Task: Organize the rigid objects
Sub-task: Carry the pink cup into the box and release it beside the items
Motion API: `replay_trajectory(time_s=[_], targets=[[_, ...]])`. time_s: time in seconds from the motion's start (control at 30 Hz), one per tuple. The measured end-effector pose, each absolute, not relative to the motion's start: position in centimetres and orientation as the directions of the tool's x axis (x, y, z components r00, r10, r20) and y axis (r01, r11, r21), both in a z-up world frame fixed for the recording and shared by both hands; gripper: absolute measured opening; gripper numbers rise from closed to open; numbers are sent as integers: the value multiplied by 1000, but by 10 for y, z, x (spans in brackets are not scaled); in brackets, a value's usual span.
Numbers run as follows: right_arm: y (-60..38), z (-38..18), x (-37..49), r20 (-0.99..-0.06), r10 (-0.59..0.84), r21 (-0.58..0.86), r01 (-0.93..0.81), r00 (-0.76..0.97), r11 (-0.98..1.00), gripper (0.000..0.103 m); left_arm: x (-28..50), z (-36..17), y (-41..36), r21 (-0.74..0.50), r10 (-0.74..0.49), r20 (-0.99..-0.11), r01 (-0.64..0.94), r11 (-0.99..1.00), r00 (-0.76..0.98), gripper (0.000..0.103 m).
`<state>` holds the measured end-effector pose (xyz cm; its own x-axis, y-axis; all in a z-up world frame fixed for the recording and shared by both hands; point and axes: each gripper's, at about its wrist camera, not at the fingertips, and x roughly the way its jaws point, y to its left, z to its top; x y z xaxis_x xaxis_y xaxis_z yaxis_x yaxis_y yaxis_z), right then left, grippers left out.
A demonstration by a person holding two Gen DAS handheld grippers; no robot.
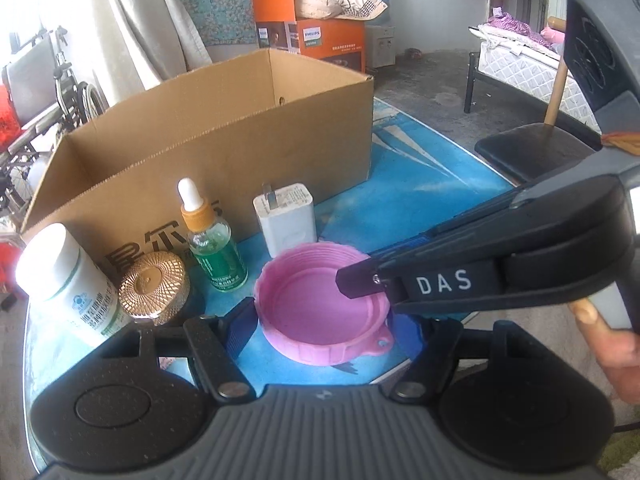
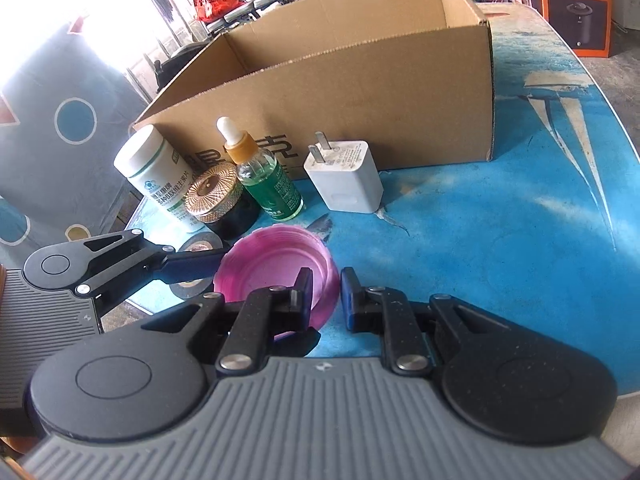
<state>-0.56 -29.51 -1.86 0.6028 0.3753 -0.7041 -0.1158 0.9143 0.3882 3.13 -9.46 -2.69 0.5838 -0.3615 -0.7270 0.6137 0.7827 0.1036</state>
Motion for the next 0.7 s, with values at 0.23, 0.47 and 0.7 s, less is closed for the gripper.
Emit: replay_trajectory(time_s=[0.23, 0.47, 0.7], targets=[[-295, 49, -18, -599, 361, 343, -179, 715, 922, 14, 18, 31, -88, 194, -383, -583, 581, 790, 716, 73], [-281, 118, 27, -522, 393, 252, -304, 757, 919, 16, 59, 88, -80, 259, -340, -501, 513, 819, 796, 73], [-269, 131, 143, -637, 515, 368, -360, 573, 857, 18, 151, 90, -60, 140, -288, -657, 488, 861, 697, 73]])
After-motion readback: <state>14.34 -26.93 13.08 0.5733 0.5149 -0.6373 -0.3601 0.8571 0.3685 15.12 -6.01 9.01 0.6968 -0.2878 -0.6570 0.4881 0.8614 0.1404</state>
